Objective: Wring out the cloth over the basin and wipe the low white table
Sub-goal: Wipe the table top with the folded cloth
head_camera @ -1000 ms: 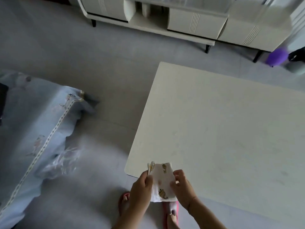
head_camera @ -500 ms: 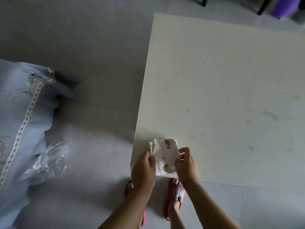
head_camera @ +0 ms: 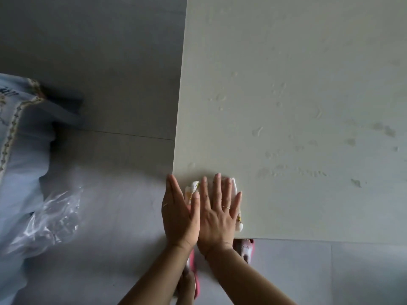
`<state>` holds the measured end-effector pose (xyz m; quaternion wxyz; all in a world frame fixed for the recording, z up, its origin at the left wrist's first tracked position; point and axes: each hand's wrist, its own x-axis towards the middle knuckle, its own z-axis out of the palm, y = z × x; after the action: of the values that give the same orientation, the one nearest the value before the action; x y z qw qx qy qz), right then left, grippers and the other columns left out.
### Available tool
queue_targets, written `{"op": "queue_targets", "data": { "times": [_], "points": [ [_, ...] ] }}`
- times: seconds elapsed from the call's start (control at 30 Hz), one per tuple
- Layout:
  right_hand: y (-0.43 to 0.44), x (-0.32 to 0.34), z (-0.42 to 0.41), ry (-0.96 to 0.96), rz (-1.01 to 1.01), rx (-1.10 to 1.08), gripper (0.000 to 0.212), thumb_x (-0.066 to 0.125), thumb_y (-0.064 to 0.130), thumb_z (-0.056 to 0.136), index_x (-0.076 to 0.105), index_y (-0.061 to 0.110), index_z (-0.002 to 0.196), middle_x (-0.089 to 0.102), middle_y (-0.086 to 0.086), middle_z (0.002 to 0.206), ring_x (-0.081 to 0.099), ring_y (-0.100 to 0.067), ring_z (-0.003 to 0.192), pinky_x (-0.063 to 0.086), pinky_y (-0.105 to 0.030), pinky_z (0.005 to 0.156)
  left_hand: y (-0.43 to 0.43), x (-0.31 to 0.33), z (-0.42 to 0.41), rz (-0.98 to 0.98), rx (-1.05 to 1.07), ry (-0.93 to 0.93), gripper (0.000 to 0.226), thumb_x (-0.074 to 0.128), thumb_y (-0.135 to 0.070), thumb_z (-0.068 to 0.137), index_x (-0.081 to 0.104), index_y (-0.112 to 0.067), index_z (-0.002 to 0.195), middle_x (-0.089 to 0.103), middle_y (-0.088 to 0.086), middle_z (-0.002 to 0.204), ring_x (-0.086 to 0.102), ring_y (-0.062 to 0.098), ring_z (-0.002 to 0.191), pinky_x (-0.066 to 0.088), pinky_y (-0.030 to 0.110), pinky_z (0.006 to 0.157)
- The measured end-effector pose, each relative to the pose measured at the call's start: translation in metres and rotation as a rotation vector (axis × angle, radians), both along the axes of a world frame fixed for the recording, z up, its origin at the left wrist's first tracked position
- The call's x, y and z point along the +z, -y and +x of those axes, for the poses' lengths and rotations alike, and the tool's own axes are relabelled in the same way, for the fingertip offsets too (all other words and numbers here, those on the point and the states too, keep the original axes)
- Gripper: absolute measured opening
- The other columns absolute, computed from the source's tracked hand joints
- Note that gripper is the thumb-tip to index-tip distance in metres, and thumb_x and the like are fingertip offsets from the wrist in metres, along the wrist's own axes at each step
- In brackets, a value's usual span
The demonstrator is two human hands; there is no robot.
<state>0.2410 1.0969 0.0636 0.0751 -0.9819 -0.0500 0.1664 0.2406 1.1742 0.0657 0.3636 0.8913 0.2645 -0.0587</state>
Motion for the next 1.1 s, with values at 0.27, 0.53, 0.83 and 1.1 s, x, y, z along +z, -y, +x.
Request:
{"op": "queue_targets", "data": {
  "times": [0.27,0.53,0.83,1.1],
  "points": [
    [0.034,-0.008,0.021,0.099,-0.006,0.293,0.065,0.031,0.055,0.088,0.033,0.024,0.145,0.026,-0.006,0.154,0.014,-0.030,0.143,0.016,-0.055,0.115,-0.010,-0.004,-0.007,-0.068,-0.112,0.043,0.081,0.026,-0.057,0.088,0.002,-0.009,0.149,0.001,0.002,0.157,0.008,0.013,0.146,0.003,0.014,0.115],
    [0.011,-0.015,0.061,0.049,-0.053,-0.170,0.070,0.007,0.061,0.088,-0.010,0.028,0.148,-0.024,-0.001,0.152,-0.029,-0.024,0.139,-0.018,-0.049,0.113,-0.001,-0.005,-0.006,0.069,-0.097,0.082,0.081,0.026,-0.055,0.093,0.019,0.007,0.145,0.023,0.024,0.153,0.029,0.035,0.141,0.024,0.036,0.113],
    [0.042,-0.016,0.122,0.096,-0.027,0.100,0.069,0.024,0.061,0.091,0.004,0.031,0.150,-0.002,-0.001,0.160,-0.008,-0.022,0.146,-0.004,-0.046,0.118,-0.002,-0.010,-0.009,0.098,-0.145,0.053,0.086,0.015,-0.064,0.090,0.009,-0.001,0.148,0.011,0.015,0.157,0.016,0.024,0.145,0.017,0.038,0.118],
    [-0.032,-0.020,0.103,0.099,0.027,0.175,0.069,0.021,0.058,0.091,0.000,0.028,0.150,-0.007,-0.003,0.159,-0.020,-0.024,0.143,-0.017,-0.049,0.114,0.003,-0.012,-0.005,0.316,-0.197,-0.066,0.085,0.040,-0.052,0.085,0.028,0.008,0.143,0.029,0.029,0.149,0.037,0.040,0.135,0.032,0.048,0.112]
  ]
}}
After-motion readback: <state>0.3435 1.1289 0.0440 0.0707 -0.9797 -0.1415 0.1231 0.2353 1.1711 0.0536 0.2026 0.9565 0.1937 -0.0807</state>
